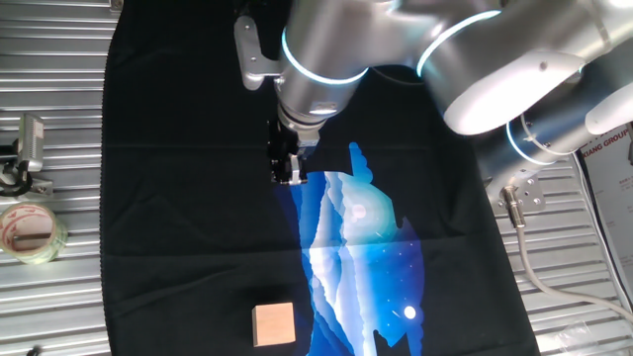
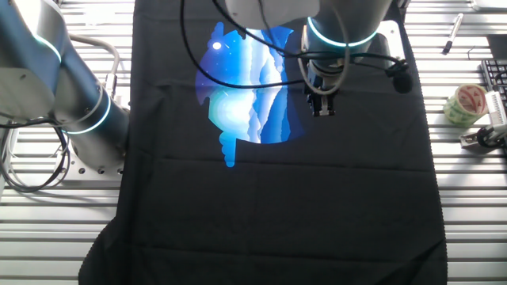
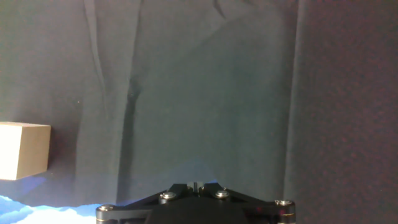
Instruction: Approach and touch the side of the small block
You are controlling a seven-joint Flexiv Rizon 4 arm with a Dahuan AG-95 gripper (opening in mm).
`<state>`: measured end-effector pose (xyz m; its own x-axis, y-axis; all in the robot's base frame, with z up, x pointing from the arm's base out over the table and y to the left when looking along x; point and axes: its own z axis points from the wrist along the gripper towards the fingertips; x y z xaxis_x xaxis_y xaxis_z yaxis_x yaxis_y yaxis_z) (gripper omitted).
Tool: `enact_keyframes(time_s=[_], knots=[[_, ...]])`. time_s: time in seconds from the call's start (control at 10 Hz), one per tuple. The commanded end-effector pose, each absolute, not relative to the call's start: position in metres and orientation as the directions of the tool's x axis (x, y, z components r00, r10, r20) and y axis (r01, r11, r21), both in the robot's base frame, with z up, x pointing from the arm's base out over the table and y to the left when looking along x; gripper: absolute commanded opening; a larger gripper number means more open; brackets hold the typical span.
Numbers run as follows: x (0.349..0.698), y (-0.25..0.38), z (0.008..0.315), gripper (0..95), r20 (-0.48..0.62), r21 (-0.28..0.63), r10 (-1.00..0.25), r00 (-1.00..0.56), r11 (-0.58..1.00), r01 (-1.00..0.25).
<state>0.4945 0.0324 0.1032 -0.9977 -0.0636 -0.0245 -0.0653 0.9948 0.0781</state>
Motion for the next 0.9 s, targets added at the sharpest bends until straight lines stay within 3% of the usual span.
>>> enact_keyframes(time_s=[0.1, 0.9], knots=[[0.493, 0.03, 0.099, 0.0, -0.026, 0.075, -0.067, -0.997, 0.995, -0.069], [0.483, 0.037, 0.068, 0.0, -0.079, 0.044, -0.072, -0.994, 0.996, -0.076]])
